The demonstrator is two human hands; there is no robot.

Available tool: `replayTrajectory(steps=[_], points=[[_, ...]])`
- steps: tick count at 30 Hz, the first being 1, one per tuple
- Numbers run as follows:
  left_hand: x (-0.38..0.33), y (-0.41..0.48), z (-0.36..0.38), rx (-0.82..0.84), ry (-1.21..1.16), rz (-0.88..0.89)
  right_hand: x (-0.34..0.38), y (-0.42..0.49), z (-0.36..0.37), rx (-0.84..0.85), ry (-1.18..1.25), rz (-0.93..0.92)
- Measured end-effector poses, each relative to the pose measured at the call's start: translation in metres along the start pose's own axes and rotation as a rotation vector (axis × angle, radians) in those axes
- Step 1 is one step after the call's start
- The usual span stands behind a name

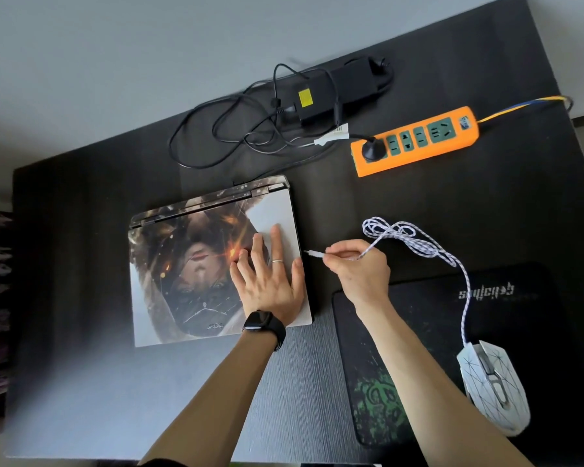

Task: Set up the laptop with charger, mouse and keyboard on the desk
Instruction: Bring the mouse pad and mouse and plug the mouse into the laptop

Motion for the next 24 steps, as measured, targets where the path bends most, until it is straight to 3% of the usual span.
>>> replayTrajectory(steps=[4,6,8,10,13,18,24], points=[[0.013,0.008,-0.019,-0.036,-0.167,-0.025,-0.003,-0.002,-0.006,0.112,0.151,0.075],[0.016,0.017,-0.024,0.096,-0.436,0.01,0.002,-0.008,-0.005,0.196,0.233,0.098],[0.006,0.021,-0.029,0.345,-0.705,0.056,0.005,-0.015,-0.004,0.241,0.359,0.157],[-0.009,0.017,-0.036,0.505,-0.814,0.111,0.003,-0.019,-0.002,0.27,0.544,0.253],[-0.022,0.012,-0.045,0.505,-0.93,0.099,0.0,-0.022,-0.005,0.223,0.722,0.309],[-0.029,0.009,-0.067,0.292,-0.826,0.082,-0.014,-0.031,-0.001,0.2,0.847,0.493],[-0.037,0.01,-0.084,0.235,-0.572,0.241,-0.023,-0.04,-0.006,0.205,0.776,0.629]])
Point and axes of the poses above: each hand's wrist, its own y-axis towards the middle knuckle, its own z-axis out of the palm, x = y × z, the point moved 8 cm from there along y, towards the middle knuckle, and after that the axes turned 15 degrees about y, right-handed, at the moved point
